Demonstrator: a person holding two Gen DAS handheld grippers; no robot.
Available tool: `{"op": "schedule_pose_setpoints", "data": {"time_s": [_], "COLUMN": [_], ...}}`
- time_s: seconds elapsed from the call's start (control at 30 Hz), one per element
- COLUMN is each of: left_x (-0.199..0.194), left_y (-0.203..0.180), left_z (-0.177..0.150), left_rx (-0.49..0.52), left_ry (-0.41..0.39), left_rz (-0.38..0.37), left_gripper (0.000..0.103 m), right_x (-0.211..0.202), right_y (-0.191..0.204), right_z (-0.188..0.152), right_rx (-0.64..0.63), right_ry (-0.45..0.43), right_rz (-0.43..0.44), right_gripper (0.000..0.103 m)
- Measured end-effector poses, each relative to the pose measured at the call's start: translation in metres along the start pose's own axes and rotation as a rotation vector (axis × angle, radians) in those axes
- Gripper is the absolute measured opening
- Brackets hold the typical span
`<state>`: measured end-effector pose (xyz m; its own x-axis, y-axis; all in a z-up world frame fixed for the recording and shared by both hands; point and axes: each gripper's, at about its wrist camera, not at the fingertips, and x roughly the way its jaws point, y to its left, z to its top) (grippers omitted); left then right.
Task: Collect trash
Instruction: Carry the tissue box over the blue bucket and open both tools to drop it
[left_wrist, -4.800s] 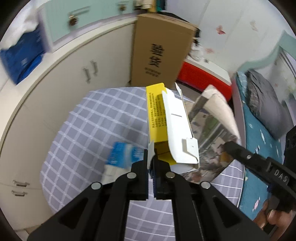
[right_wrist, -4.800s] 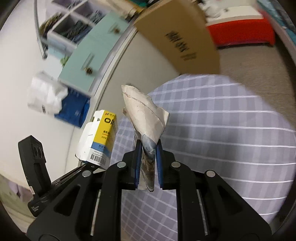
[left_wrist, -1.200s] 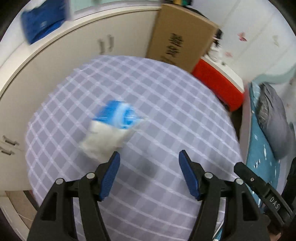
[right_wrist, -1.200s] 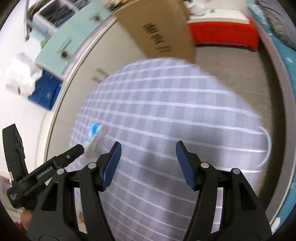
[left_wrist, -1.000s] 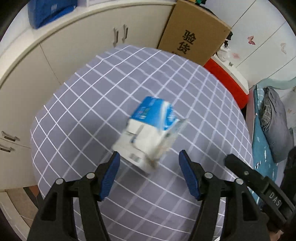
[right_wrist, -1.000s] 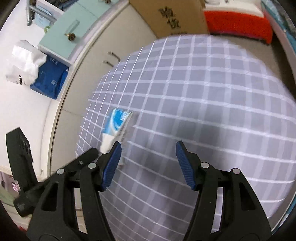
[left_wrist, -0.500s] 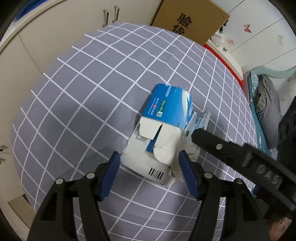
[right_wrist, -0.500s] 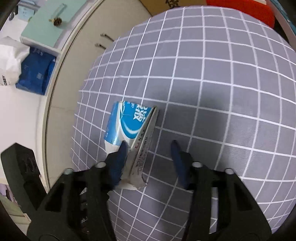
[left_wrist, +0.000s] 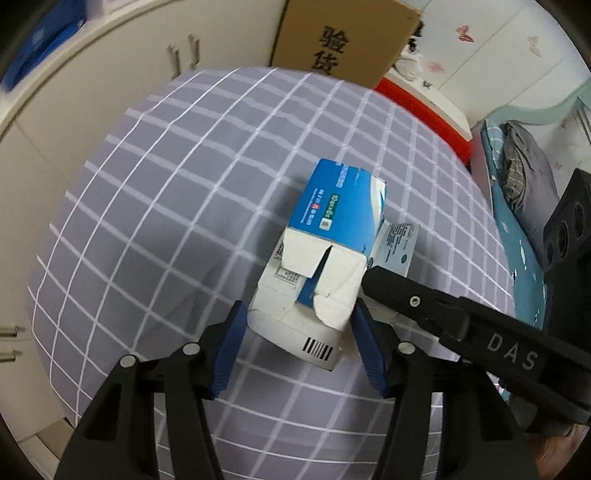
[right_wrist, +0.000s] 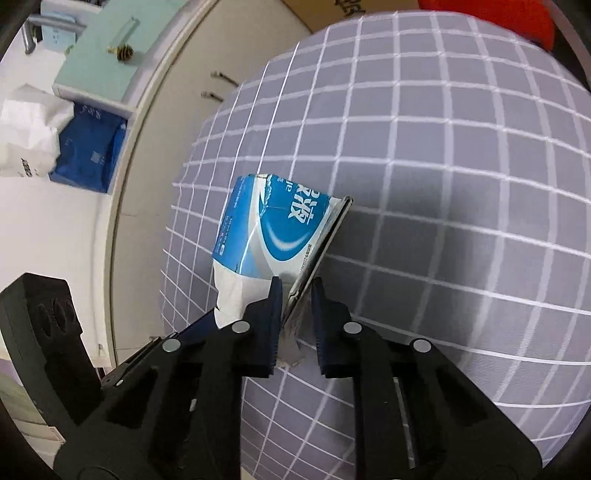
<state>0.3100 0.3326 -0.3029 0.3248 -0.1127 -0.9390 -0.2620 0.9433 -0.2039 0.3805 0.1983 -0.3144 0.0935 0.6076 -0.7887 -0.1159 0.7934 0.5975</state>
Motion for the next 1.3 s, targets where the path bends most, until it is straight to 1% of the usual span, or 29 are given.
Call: {"op": "schedule_pose_setpoints", "data": {"time_s": [0.1, 0.17, 0.27, 0.37, 0.43, 0.57, 0.6, 0.7, 0.73, 0.83, 0.97, 1.07, 1.13, 1.17, 1.2, 1.23, 1.3], "left_x": [-0.005, -0.007, -0.009, -0.004, 0.002, 0.021, 0.025, 0.044, 0.049, 0.07, 0.088, 0.099, 0.105, 0.109, 0.116, 0.124, 0.137], "left_y": [-0.032, -0.061, -0.112, -0.169, -0.205, -0.29, -0.306, -0.359, -0.371, -0.418, -0.454, -0.472, -0.483, -0.486, -0.488, -0.485, -0.479], "left_z": [0.003, 0.005, 0.004, 0.0, -0.005, -0.027, -0.031, -0.049, -0.052, -0.07, -0.085, -0.09, -0.091, -0.09, -0.09, -0.088, -0.086], "left_rx": [0.047, 0.091, 0.158, 0.225, 0.261, 0.344, 0.356, 0.405, 0.415, 0.45, 0.479, 0.493, 0.499, 0.499, 0.497, 0.491, 0.465], "left_ry": [-0.018, -0.033, -0.05, -0.054, -0.047, -0.014, -0.003, 0.037, 0.047, 0.089, 0.125, 0.144, 0.148, 0.157, 0.172, 0.196, 0.227], "left_rz": [-0.017, -0.029, -0.053, -0.079, -0.099, -0.132, -0.139, -0.162, -0.167, -0.183, -0.189, -0.189, -0.18, -0.175, -0.17, -0.152, -0.076], "left_gripper": [0.057, 0.057, 0.057, 0.057, 0.057, 0.057, 0.057, 0.057, 0.057, 0.057, 0.057, 0.057, 0.058, 0.059, 0.063, 0.072, 0.074], "right_x": [-0.03, -0.052, -0.092, -0.137, -0.16, -0.205, -0.218, -0.246, -0.255, -0.273, -0.291, -0.296, -0.299, -0.298, -0.298, -0.294, -0.287], "right_y": [-0.017, -0.032, -0.064, -0.11, -0.137, -0.202, -0.223, -0.265, -0.283, -0.321, -0.363, -0.377, -0.389, -0.396, -0.401, -0.408, -0.43], "right_z": [0.004, 0.005, 0.008, 0.009, 0.008, 0.002, -0.001, -0.009, -0.012, -0.021, -0.029, -0.029, -0.03, -0.028, -0.028, -0.028, -0.03], "right_rx": [0.016, 0.031, 0.059, 0.103, 0.128, 0.201, 0.224, 0.257, 0.277, 0.315, 0.361, 0.381, 0.396, 0.405, 0.413, 0.436, 0.473], "right_ry": [-0.054, -0.091, -0.157, -0.219, -0.246, -0.284, -0.292, -0.302, -0.303, -0.306, -0.305, -0.307, -0.308, -0.303, -0.295, -0.291, -0.255], "right_rz": [0.003, 0.004, -0.006, -0.017, -0.027, -0.05, -0.059, -0.09, -0.101, -0.122, -0.141, -0.141, -0.128, -0.131, -0.155, -0.195, -0.192], "right_gripper": [0.016, 0.016, 0.016, 0.016, 0.016, 0.016, 0.016, 0.016, 0.016, 0.016, 0.016, 0.016, 0.019, 0.027, 0.055, 0.074, 0.073]}}
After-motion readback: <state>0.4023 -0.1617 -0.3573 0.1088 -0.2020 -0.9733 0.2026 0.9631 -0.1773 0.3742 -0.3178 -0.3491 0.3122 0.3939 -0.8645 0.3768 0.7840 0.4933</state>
